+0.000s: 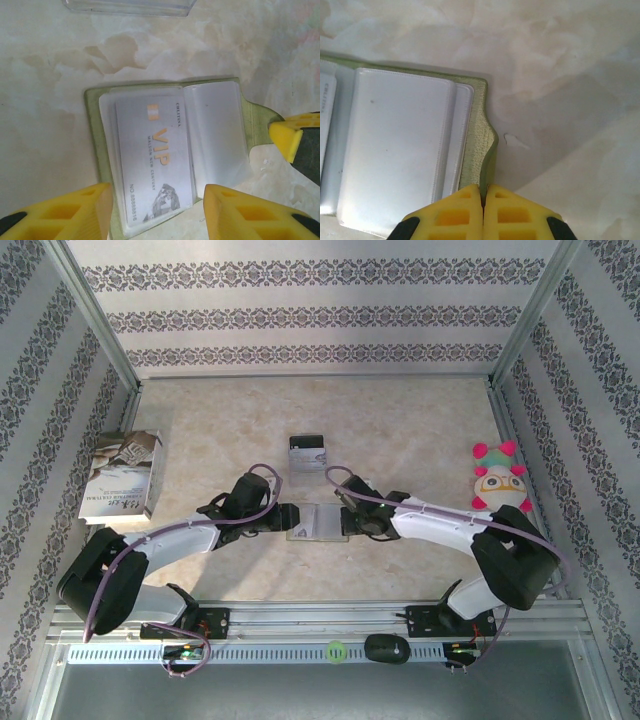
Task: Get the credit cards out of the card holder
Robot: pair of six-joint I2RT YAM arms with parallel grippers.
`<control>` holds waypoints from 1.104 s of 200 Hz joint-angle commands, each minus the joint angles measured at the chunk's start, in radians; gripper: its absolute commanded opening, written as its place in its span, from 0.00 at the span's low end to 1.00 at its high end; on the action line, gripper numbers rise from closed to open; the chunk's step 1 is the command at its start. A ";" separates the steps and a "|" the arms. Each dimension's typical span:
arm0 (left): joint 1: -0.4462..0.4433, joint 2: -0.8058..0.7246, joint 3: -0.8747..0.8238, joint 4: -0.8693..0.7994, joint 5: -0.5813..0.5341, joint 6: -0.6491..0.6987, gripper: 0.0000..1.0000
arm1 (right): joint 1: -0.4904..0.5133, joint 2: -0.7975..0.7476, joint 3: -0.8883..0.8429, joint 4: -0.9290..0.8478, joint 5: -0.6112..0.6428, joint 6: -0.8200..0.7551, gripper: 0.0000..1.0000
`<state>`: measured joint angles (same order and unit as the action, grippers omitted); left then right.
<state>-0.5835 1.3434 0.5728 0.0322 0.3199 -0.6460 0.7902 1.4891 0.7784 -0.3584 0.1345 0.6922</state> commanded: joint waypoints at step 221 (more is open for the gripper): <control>-0.089 0.228 0.134 -0.070 -0.088 0.126 0.52 | 0.032 -0.068 0.048 0.201 -0.207 -0.139 0.27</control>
<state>-0.6559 1.5314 0.7048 -0.0246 0.2428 -0.5102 0.8162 1.3926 0.7925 -0.2085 0.0113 0.5529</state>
